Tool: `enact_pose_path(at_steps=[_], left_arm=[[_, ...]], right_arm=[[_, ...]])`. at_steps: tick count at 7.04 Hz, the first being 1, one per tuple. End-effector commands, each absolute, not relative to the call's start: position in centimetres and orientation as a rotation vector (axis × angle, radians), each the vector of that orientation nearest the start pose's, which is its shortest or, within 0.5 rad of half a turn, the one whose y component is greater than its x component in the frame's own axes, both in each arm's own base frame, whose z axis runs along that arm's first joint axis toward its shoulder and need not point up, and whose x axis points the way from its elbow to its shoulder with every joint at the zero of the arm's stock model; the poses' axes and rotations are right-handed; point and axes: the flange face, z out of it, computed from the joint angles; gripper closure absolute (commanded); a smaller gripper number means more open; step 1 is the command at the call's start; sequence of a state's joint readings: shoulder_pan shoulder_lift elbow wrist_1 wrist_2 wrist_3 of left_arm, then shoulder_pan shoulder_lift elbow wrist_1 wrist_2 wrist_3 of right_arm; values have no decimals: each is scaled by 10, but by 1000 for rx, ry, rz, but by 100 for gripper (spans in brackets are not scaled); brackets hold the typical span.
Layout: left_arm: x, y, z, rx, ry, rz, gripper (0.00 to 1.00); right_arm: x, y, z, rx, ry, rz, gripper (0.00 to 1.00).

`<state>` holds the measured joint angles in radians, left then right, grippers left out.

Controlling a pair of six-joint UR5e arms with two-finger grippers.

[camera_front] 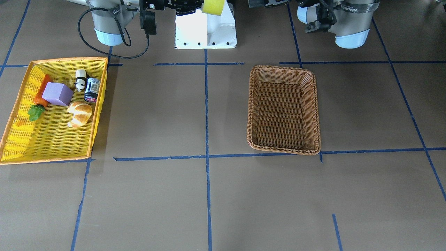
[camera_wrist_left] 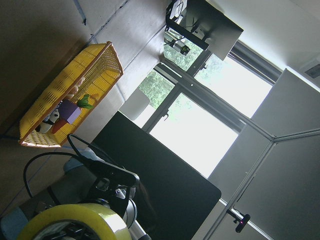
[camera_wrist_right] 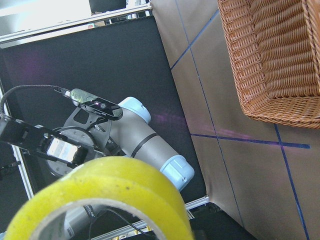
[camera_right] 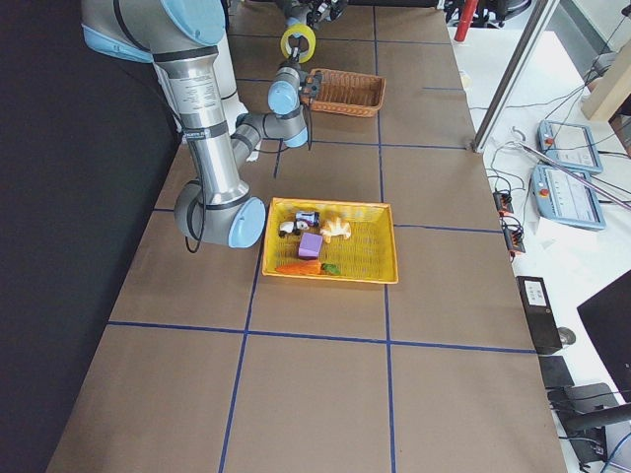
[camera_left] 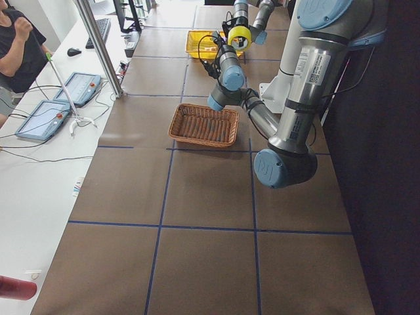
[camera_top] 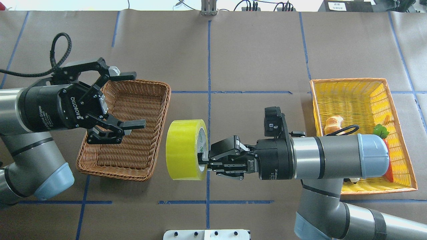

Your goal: Move tape to another basket

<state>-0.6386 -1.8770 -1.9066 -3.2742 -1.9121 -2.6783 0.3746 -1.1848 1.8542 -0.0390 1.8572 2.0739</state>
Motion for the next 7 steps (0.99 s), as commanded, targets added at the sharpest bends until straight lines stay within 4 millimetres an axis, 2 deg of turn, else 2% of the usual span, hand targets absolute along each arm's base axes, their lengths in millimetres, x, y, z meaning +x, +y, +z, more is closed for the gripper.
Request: enact_pose_path(at_steps=[1,4,7], left_arm=[[311,-331,185,-748,2235,-460,0],[324,-321,171,-783,2244,-422,0],[335,-313,169,-813,2227,-419,0]], right_arm=[[-418,-271,177,-306,-2156,177,95],[-422,-265,176,-317,-2159,174,95],[-421,-265,175,-318,-2161,173,95]])
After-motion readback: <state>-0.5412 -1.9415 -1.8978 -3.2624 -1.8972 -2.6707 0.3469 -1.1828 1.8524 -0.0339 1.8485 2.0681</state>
